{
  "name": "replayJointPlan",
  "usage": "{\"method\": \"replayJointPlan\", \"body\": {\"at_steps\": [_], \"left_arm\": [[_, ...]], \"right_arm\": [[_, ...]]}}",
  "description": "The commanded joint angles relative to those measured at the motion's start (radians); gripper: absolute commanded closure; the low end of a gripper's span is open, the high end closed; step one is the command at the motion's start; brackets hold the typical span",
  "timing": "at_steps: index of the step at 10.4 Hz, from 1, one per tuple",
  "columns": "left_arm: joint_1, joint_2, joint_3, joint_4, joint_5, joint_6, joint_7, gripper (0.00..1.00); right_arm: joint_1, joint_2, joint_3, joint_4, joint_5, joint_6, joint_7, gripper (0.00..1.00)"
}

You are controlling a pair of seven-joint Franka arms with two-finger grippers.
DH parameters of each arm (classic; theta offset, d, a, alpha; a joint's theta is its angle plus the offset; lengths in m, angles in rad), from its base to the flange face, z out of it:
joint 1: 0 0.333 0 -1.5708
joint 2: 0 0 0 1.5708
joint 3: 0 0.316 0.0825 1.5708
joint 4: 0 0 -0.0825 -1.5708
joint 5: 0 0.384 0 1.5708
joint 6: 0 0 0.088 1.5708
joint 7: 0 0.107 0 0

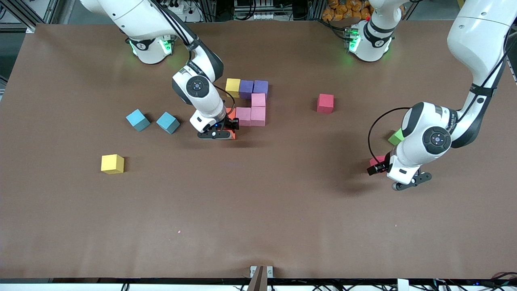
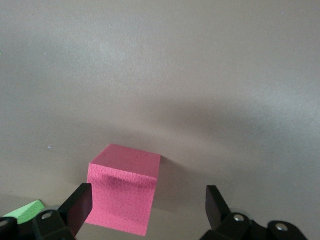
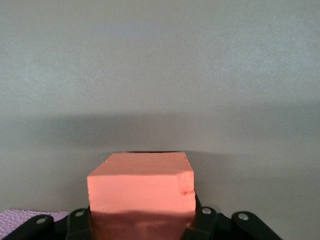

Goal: Form number 2 with 11 blocks
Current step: 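Grasp the red cube with the left gripper while the right gripper carries orange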

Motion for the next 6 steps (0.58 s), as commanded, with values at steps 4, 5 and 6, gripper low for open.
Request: {"method": "replayJointPlan", "body": {"at_steps": [4,5,6], "left_arm": [[0.032,0.026,-0.005,-0.021,0.071,0.016,0.082,0.00],[0.034,0.034,-0.005,-0.027,0.073,0.016,0.085,0.00],[0.034,0.048,-0.005,-0.027,0.073,0.016,0.087,0.00]], "right_arm": [[0.031,0.048,-0.014,0.053,-0.186,-0.009,0.196,0.57],[0.029,0.048,-0.014,0.053,-0.186,-0.010,0.194,0.57],[0.025,0.048,-0.014,0.053,-0.187,-0.013,0.191,0.56]]}}
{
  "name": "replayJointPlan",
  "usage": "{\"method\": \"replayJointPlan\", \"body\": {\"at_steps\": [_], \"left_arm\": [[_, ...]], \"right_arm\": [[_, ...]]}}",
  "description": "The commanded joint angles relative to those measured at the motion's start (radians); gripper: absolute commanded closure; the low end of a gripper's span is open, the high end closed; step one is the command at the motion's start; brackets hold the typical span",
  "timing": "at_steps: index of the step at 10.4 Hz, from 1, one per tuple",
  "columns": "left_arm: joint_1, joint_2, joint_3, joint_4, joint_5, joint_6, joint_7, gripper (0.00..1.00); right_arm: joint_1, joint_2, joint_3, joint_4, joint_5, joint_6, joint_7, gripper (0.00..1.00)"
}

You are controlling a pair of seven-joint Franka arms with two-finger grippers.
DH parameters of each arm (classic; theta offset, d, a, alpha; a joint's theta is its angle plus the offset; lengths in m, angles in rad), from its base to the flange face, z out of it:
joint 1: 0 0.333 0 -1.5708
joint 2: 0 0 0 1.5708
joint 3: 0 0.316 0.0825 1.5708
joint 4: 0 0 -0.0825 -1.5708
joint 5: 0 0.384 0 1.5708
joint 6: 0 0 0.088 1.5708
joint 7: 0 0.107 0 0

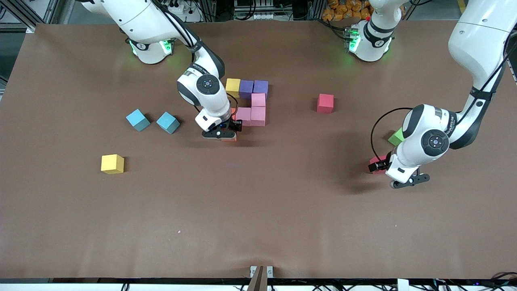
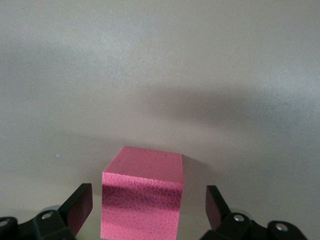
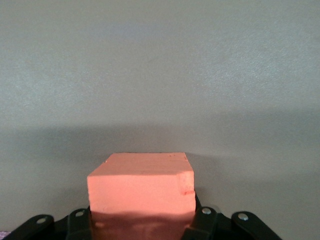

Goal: Form number 2 with 11 blocks
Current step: 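Grasp the red cube with the left gripper while the right gripper carries orange, then place the orange cube with the right gripper while the left gripper carries red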

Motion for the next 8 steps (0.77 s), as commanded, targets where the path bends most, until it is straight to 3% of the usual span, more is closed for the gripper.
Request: {"method": "replayJointPlan", "body": {"at_steps": [1,8], "left_arm": [[0.013,0.022,-0.010,-0.012,0.025,0.015,0.015,0.00],[0.024,0.032,-0.006,-0.010,0.027,0.013,0.078,0.00]], "right_arm": [[0.000,0.005,-0.008,0.018,-0.030,-0.013,0.024,0.56],[-0.003,0.006,-0.008,0.010,-0.030,-0.018,0.027,0.56]]}}
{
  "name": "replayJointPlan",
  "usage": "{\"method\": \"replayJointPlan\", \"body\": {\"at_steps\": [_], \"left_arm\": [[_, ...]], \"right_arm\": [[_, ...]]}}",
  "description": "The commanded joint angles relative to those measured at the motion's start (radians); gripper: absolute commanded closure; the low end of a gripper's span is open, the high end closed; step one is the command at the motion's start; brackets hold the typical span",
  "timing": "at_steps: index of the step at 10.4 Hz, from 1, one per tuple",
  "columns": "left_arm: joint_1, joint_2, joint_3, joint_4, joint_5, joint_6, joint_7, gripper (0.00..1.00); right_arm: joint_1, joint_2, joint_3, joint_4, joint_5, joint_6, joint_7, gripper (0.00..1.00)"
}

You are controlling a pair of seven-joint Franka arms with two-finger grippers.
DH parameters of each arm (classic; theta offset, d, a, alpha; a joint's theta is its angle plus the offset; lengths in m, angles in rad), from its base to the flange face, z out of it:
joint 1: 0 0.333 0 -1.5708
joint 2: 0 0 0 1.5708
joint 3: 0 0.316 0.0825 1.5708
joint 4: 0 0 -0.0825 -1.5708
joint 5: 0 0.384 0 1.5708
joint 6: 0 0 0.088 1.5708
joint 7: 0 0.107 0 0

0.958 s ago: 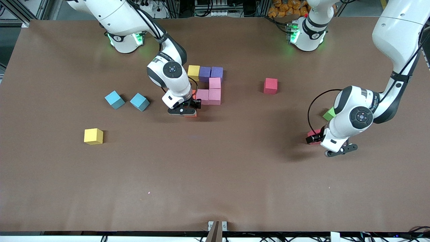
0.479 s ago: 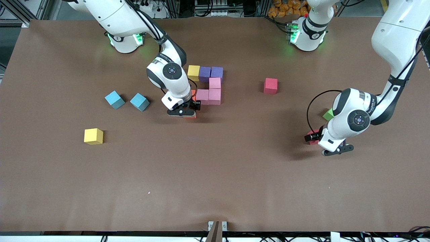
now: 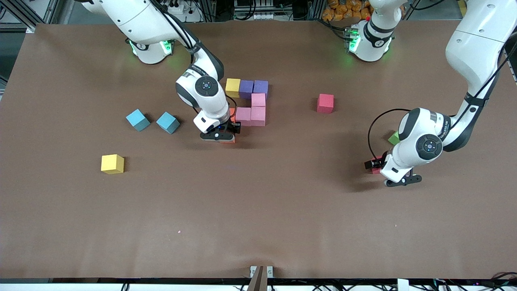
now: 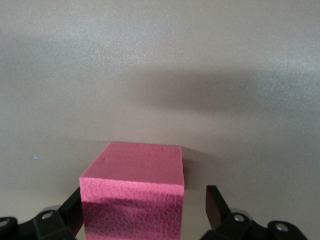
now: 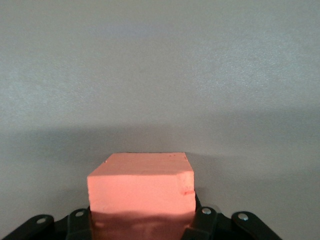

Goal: Form number 2 with 11 blocks
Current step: 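Place the orange cube with the right gripper while the left gripper carries red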

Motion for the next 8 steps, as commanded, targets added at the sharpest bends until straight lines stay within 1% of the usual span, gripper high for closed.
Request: {"method": "replayJointPlan", "body": {"at_steps": [1,2,4,6,8], "left_arm": [[0.022,-0.011,-0.007,-0.009,0.020,0.008,0.018,0.40],[0.021,-0.008,-0.007,-0.009,0.020,0.008,0.014,0.61],[0.021,-0.016,-0.007,-0.003,0.020,0.003,0.003,0.63],[0.021,-0.057,-0.010,0.014,0.017,-0.026,-0.002,0.63],[0.016,-0.071,-0.015,0.097,0.010,-0.130,-0.002,0.63]], "right_arm": [[-0.003,0.007,0.004,0.002,-0.029,-0.004,0.028,0.56],[-0.002,0.008,0.004,0.002,-0.027,-0.004,0.030,0.56],[-0.003,0.007,0.006,0.002,-0.027,-0.004,0.035,0.56],[-0.003,0.000,0.006,0.002,-0.026,-0.004,0.030,0.56],[-0.002,0.000,0.006,-0.001,-0.026,-0.006,0.030,0.56]]}}
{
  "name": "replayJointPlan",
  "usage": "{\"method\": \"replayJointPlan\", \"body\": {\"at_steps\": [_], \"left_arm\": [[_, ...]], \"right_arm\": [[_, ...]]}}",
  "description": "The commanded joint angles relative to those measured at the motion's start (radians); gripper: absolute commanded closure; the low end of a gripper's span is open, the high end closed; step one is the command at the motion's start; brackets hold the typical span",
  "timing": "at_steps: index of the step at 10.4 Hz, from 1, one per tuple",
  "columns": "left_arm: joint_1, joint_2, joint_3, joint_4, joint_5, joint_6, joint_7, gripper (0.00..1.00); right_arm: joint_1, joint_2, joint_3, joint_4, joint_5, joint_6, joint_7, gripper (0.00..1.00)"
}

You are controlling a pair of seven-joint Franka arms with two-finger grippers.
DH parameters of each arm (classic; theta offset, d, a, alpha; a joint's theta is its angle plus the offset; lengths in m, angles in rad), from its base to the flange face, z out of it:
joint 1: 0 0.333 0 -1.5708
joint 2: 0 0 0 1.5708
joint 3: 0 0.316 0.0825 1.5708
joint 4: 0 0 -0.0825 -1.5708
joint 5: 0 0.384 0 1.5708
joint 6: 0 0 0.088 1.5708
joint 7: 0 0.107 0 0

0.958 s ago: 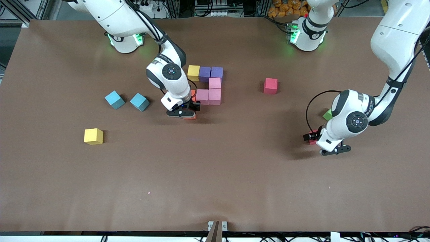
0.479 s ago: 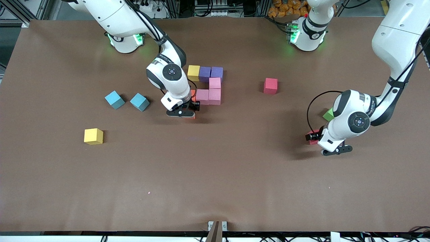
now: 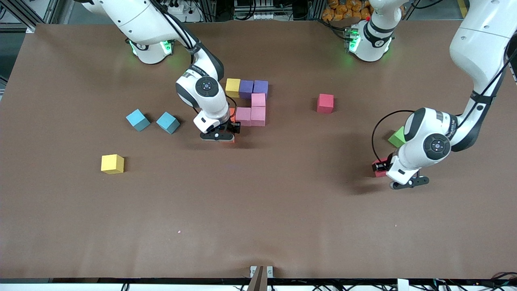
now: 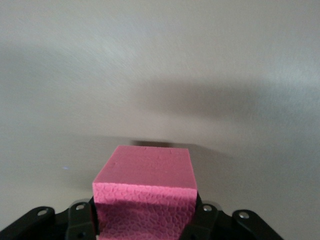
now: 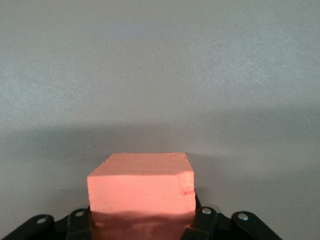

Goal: Form number 2 with 11 blocks
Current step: 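Place the orange cube with the right gripper while the left gripper carries red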

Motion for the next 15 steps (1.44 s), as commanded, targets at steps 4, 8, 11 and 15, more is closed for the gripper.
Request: {"method": "replayJointPlan", "body": {"at_steps": [4,8,11,15], "left_arm": [[-0.008,-0.035,-0.044,0.158,0.003,-0.198,-0.010,0.63],[-0.006,-0.036,-0.090,0.236,0.004,-0.316,0.002,0.63],[-0.087,-0.064,-0.027,0.233,-0.025,-0.331,0.008,0.63],[-0.352,-0.137,0.243,0.228,-0.158,-0.331,0.112,0.62]], "right_arm": [[0.001,-0.009,0.007,-0.001,-0.026,-0.051,0.033,0.55],[0.001,-0.005,0.008,0.004,-0.021,-0.050,0.036,0.55],[0.001,0.003,0.010,0.005,-0.020,-0.042,0.036,0.55],[0.001,0.000,0.010,0.005,-0.018,-0.041,0.038,0.09]]}}
